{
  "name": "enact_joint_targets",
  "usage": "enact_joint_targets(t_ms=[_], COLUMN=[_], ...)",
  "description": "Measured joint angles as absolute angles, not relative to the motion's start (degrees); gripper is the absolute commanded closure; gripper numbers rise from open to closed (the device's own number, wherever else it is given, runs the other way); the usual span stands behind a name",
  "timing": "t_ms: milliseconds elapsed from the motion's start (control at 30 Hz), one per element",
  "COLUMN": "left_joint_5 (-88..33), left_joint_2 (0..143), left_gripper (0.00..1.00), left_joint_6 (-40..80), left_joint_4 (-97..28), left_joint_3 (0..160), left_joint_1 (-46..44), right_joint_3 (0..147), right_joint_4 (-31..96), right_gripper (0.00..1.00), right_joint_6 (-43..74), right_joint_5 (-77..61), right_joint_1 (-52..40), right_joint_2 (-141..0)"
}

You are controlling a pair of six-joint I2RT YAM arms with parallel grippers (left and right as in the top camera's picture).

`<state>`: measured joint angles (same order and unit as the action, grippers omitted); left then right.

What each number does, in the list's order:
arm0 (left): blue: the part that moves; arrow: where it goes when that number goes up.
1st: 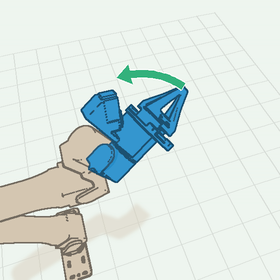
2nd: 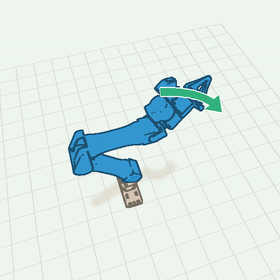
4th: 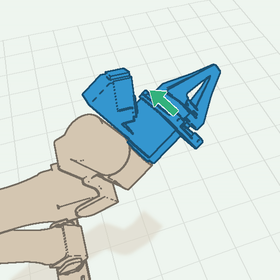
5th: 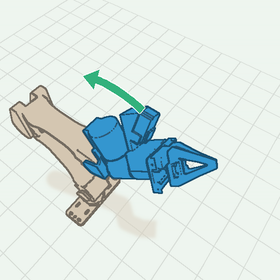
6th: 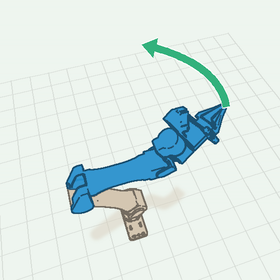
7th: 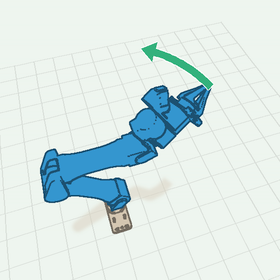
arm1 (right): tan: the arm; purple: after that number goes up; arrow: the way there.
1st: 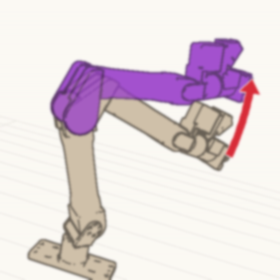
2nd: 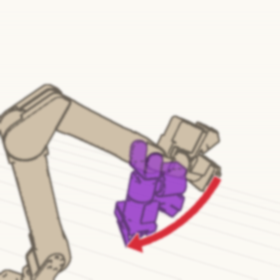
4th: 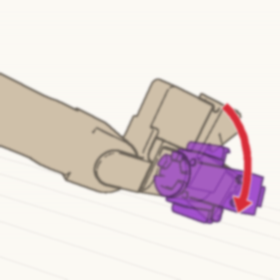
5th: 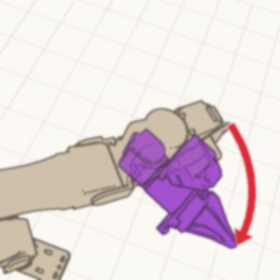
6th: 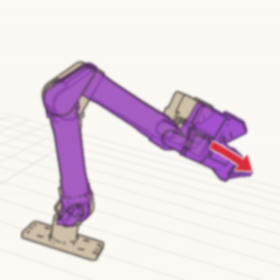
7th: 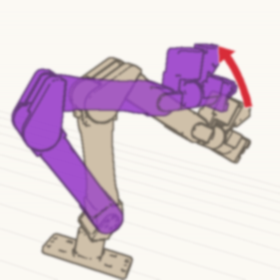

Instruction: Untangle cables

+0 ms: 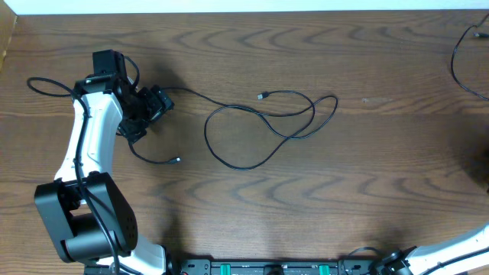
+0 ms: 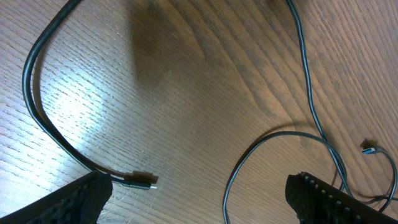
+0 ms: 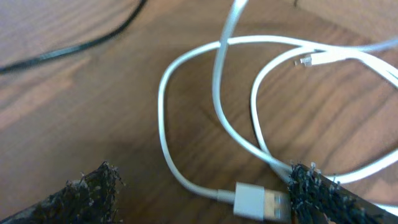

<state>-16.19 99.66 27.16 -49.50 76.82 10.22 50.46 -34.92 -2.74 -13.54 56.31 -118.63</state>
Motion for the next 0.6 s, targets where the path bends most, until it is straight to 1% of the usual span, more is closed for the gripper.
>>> enact_joint_targets(t_ms=[67,133,167,233,333,400,600], left_joint_5=[-16.19,-16.19,-16.19,-16.19,-16.19,-16.19,-16.19], left_joint_2=[99.66,99.66,99.66,99.66,99.66,99.66,99.66], left_gripper=[0.06,0.06,0.06,0.06,0.06,0.06,0.06], left_joint_6=[27.16,27.18,27.16,27.16,27.16,27.16,27.16], left_joint_4=[-49.50,-49.50,-49.50,-49.50,-49.50,-49.50,-49.50], left_joint_3=[76.82,76.82,76.82,76.82,76.82,76.82,76.82], left_joint_1=[10.22,10.22,10.22,10.22,10.22,10.22,10.22], right_joint_3=[51.33,52.51,53.25,54.59,55.59,55.64,55.81], right_joint_4=[-34.92,-34.94,-34.98,-35.05,-35.11,-32.75,-23.44], right_gripper=[0.21,0.22,0.20,0.01,0.01,0.01,0.01], right_joint_6=[-2.72,-2.48,-2.11,-0.03,3.60,5.08,6.55], right_joint_5=[-15.49,-19.66,-22.50,-28.21,-35.57,-39.29,-43.62], right_joint_1=[56.34,56.31,56.21,55.81,54.33,52.25,42.89], right_joint_2=[-118.67,-118.67,-118.67,-118.65,-118.48,-117.67,-114.02])
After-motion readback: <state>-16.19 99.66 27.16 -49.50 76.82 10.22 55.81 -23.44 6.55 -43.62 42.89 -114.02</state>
